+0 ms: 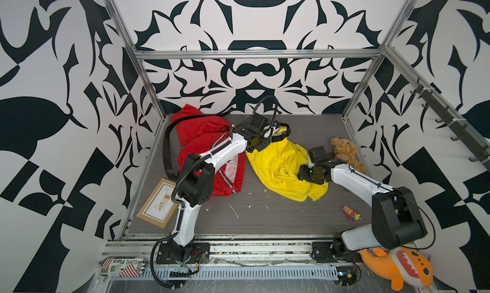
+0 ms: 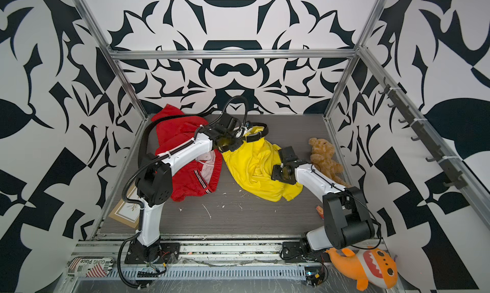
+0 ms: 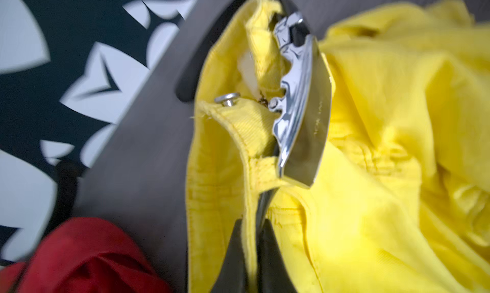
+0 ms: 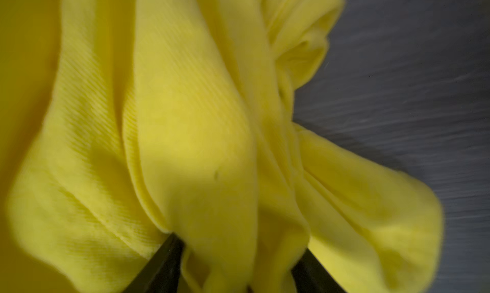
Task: Remove the belt from the trousers
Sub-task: Adjust the trousers at the center of the board.
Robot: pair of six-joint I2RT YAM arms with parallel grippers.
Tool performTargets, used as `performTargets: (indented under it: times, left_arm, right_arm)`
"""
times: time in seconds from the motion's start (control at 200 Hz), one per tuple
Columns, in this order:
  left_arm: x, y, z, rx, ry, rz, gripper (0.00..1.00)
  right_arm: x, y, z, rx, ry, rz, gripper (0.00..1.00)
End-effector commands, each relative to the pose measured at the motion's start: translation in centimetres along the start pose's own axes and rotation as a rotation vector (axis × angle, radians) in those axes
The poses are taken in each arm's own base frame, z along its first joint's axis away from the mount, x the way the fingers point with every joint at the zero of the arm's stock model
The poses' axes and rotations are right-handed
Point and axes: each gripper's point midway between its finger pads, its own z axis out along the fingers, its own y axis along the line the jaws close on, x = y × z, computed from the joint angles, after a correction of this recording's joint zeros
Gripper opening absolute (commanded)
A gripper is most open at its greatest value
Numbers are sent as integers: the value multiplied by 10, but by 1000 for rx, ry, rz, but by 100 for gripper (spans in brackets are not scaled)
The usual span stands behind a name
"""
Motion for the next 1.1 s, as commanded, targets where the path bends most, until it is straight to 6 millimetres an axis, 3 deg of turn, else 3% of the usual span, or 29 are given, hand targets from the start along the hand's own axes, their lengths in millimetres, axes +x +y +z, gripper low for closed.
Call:
performTargets:
  times: [0.0,0.15,0.185,0.235,0.305,0.385,0.555,0.73,0.825,0.915,1.095]
  left_arm:
    - [-69,42,-33,-114,-183,82,0]
    - [-91,41,-37,-91,-243,129,0]
    - [-92,36,-37,-75,-249,140,0]
    - [-92,26,-40,-34,-251,154,0]
    - [-86,7,-48,18,-247,169,0]
    - [-74,-20,-59,79,-249,183,0]
    - [-36,-81,-88,220,-251,176,0]
    - [0,-153,-127,362,-218,190,0]
    - [23,-189,-142,446,-174,178,0]
    - [49,-211,-145,471,-120,172,0]
    - [88,-213,-122,379,-31,204,0]
  right_arm:
    - [27,46,21,-163,32,94,62]
    - [32,117,51,-284,55,64,62]
    - [27,133,51,-316,65,45,61]
    - [19,141,45,-321,49,27,61]
    - [8,134,23,-295,-16,0,61]
    - [0,109,-16,-208,-83,-60,63]
    - [6,59,-91,-152,-142,-109,64]
    - [0,30,-156,-131,-266,-120,64]
    - [-9,31,-169,-125,-247,-147,66]
    - [-20,42,-173,-117,-220,-205,68]
    - [-37,79,-169,-227,-172,-249,72]
